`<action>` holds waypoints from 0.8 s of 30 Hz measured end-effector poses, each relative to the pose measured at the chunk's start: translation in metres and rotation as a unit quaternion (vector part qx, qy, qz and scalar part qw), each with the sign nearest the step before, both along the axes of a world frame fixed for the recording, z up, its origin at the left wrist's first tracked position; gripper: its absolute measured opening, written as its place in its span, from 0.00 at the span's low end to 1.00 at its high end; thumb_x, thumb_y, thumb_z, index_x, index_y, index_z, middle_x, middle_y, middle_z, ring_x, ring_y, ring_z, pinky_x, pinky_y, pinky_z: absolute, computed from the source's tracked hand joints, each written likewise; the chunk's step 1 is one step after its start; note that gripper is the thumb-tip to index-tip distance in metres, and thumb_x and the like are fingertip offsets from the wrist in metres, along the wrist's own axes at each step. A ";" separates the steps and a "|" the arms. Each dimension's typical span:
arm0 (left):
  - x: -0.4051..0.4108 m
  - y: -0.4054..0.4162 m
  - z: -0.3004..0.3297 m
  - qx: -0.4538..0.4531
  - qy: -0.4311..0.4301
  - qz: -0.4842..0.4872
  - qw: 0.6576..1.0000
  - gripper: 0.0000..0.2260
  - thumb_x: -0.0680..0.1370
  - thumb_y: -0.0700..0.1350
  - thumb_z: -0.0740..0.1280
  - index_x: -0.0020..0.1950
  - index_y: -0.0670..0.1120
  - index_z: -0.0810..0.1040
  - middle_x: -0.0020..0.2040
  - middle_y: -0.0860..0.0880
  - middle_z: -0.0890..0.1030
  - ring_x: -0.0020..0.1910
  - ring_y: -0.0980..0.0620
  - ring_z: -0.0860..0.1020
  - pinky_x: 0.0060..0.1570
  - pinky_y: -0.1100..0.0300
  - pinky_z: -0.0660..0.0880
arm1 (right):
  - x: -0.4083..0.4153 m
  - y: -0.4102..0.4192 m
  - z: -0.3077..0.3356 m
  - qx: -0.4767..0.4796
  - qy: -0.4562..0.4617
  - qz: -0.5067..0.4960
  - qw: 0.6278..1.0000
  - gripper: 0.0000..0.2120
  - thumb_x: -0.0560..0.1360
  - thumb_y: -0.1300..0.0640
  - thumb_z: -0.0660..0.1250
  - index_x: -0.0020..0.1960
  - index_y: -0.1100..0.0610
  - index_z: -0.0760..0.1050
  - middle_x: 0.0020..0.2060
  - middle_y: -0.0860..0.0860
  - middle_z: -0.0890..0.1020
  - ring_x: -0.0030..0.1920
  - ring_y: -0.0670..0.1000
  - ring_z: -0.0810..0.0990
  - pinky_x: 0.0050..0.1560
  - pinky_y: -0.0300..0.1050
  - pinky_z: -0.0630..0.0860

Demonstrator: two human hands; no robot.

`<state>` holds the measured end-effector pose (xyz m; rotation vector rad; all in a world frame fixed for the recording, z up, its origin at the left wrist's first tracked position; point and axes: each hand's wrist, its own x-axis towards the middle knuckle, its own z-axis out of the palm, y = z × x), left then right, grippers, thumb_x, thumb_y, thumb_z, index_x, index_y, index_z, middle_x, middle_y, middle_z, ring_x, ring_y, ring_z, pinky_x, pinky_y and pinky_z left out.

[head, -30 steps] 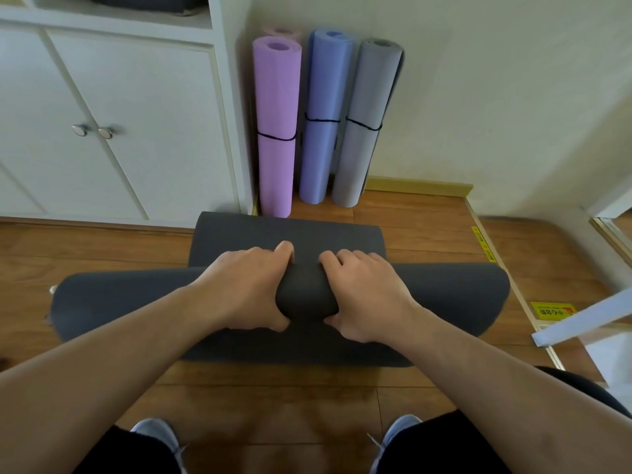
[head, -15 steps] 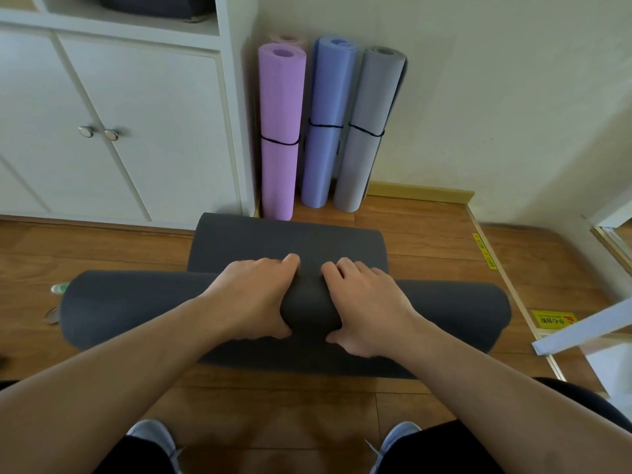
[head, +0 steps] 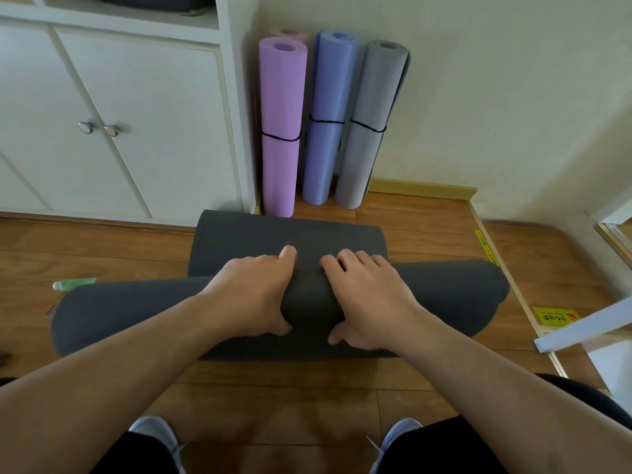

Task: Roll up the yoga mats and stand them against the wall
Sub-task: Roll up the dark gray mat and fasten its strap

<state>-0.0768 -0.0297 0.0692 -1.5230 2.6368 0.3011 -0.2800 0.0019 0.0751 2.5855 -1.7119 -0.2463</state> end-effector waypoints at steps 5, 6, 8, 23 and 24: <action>0.002 0.004 -0.002 0.022 0.009 -0.012 1.000 0.38 0.68 0.63 0.79 0.69 0.56 0.61 0.57 0.57 0.76 0.53 0.54 0.77 0.52 0.55 0.80 | -0.001 0.000 0.001 0.001 -0.029 0.009 1.000 0.40 0.71 0.37 0.79 0.75 0.51 0.66 0.64 0.51 0.79 0.64 0.54 0.78 0.63 0.52 0.77; 0.002 0.006 -0.003 0.005 0.008 -0.018 1.000 0.39 0.68 0.64 0.78 0.70 0.55 0.62 0.60 0.56 0.75 0.56 0.54 0.76 0.55 0.54 0.79 | -0.001 0.000 0.001 -0.002 -0.033 0.009 0.999 0.39 0.71 0.37 0.79 0.74 0.51 0.67 0.63 0.50 0.79 0.62 0.54 0.79 0.61 0.52 0.78; -0.001 0.009 -0.008 -0.039 -0.010 -0.032 0.999 0.43 0.67 0.66 0.79 0.74 0.54 0.62 0.65 0.53 0.71 0.63 0.51 0.73 0.63 0.53 0.77 | -0.003 -0.001 0.002 0.003 -0.042 -0.001 0.999 0.39 0.70 0.36 0.79 0.73 0.50 0.68 0.59 0.48 0.80 0.59 0.52 0.79 0.58 0.51 0.79; -0.001 0.008 -0.005 0.047 0.008 -0.020 0.999 0.37 0.68 0.61 0.79 0.68 0.55 0.62 0.55 0.57 0.76 0.52 0.54 0.78 0.51 0.55 0.80 | 0.002 0.005 -0.008 0.008 -0.034 0.015 0.999 0.38 0.69 0.38 0.78 0.71 0.49 0.66 0.58 0.49 0.79 0.57 0.53 0.80 0.53 0.51 0.81; -0.001 0.010 -0.008 0.024 0.003 -0.029 0.999 0.38 0.67 0.62 0.79 0.69 0.55 0.63 0.58 0.56 0.74 0.55 0.53 0.77 0.54 0.55 0.79 | 0.002 0.005 -0.007 0.009 -0.035 0.013 0.999 0.37 0.69 0.38 0.78 0.70 0.49 0.66 0.57 0.49 0.80 0.55 0.53 0.80 0.51 0.51 0.81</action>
